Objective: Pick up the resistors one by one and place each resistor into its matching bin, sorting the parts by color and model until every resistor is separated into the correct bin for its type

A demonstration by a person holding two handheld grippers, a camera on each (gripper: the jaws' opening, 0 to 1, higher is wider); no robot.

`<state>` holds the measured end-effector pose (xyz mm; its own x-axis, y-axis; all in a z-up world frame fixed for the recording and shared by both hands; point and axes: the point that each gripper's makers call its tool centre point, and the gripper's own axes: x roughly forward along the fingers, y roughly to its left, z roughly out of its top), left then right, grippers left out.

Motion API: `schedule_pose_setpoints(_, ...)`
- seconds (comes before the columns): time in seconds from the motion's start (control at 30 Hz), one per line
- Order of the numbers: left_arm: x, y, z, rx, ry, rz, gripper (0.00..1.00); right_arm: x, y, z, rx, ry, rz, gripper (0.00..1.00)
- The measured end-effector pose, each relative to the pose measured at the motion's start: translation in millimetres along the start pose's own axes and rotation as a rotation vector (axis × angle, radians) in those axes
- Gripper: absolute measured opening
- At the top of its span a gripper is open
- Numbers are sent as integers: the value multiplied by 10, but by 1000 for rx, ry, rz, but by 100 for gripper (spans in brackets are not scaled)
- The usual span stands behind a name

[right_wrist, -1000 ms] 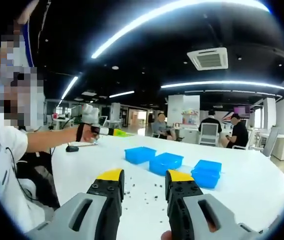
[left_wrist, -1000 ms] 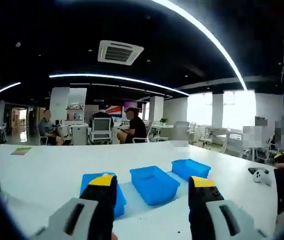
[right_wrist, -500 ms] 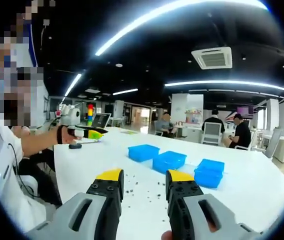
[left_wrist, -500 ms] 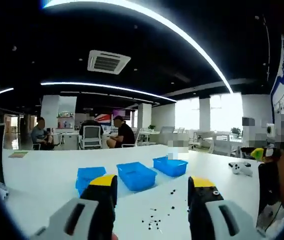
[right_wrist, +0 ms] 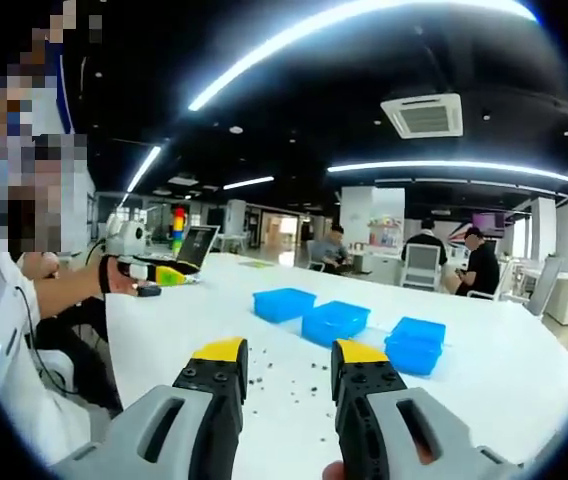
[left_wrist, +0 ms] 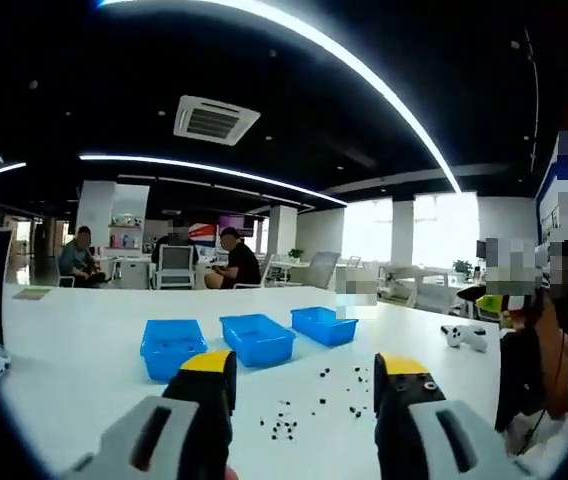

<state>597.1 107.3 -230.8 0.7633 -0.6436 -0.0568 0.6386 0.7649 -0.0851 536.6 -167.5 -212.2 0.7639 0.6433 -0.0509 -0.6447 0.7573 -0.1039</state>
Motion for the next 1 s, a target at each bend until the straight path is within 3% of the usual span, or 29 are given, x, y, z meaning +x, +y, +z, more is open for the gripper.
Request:
schedule_pose_setpoints(0.1, 101, -78, -36, 12, 43, -26, 47, -7, -12, -2, 0, 1, -3, 35)
schedule_pose_setpoints(0.13, 148, -159, -83, 51, 77, -61, 44, -11, -13, 0, -1, 0, -2, 35)
schedule_pose_setpoints(0.2, 228, -231, -96, 94, 86, -79, 42, -16, -16, 4, -3, -1, -2, 35)
schedule_pose_setpoints(0.37, 476, -477, -240, 101, 194, -188, 37, -42, -14, 16, -8, -3, 0, 35)
schedule_pose_setpoints(0.63, 819, -743, -770, 170, 470, -317, 33, -73, -40, 56, -10, -19, -5, 35)
schedule_pose_setpoints(0.77, 917, -834, -1013, 193, 574, -361, 32, -71, -21, 56, -12, -20, 1, 35)
schedule_pose_setpoints(1.0, 1066, -864, -1369, 223, 703, -377, 29, -89, -26, 74, -13, -30, 4, 35)
